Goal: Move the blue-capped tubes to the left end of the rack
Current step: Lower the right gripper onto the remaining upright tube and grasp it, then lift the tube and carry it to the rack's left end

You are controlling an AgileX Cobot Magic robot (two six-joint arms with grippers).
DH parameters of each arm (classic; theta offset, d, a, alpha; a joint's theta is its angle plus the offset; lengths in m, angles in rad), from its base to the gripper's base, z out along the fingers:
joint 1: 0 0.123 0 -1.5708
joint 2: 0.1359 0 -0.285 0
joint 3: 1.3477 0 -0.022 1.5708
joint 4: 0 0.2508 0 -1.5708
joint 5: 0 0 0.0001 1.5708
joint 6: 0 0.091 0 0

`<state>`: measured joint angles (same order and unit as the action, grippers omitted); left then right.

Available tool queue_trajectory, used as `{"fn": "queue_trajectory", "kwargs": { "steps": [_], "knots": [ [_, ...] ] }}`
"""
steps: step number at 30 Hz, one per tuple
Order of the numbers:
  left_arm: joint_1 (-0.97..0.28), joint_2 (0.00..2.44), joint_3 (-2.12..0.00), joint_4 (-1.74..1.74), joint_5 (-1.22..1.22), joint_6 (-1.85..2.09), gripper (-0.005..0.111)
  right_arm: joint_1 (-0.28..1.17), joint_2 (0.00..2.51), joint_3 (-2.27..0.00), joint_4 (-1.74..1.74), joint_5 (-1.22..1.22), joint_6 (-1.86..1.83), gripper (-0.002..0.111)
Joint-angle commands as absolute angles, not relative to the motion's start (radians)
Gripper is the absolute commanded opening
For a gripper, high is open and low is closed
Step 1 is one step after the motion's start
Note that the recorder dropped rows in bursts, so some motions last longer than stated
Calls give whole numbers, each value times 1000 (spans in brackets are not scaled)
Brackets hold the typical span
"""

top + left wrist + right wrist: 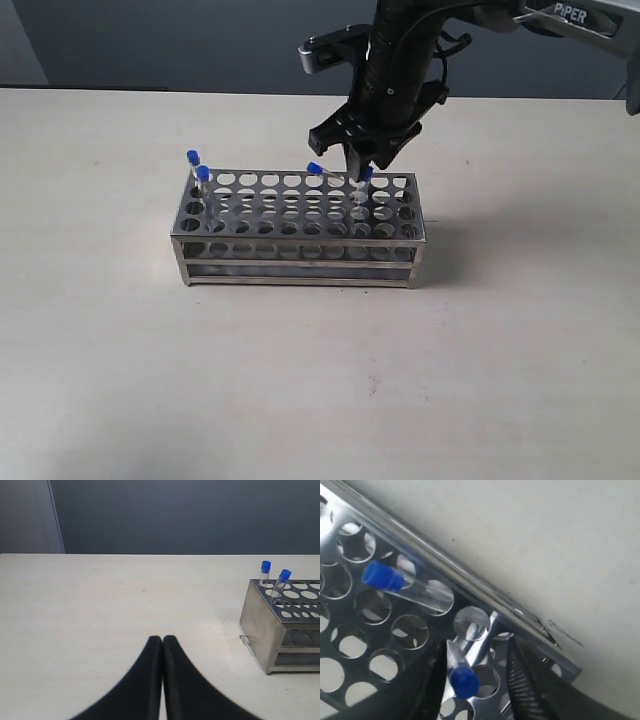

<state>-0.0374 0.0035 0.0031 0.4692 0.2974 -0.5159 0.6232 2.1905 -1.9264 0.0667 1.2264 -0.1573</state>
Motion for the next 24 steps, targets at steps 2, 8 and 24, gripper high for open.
{"fn": "queue_trajectory", "kwargs": {
  "steps": [2,8,24],
  "knots": [
    [-44,0,0,468,291,-516,1,614,2191,-1919,92,1221,-158,39],
    [-44,0,0,468,291,-516,1,614,2191,-1919,100,1221,-158,0],
    [-44,0,0,468,291,-516,1,619,2040,-1919,117,1221,-158,0]
  ]
}}
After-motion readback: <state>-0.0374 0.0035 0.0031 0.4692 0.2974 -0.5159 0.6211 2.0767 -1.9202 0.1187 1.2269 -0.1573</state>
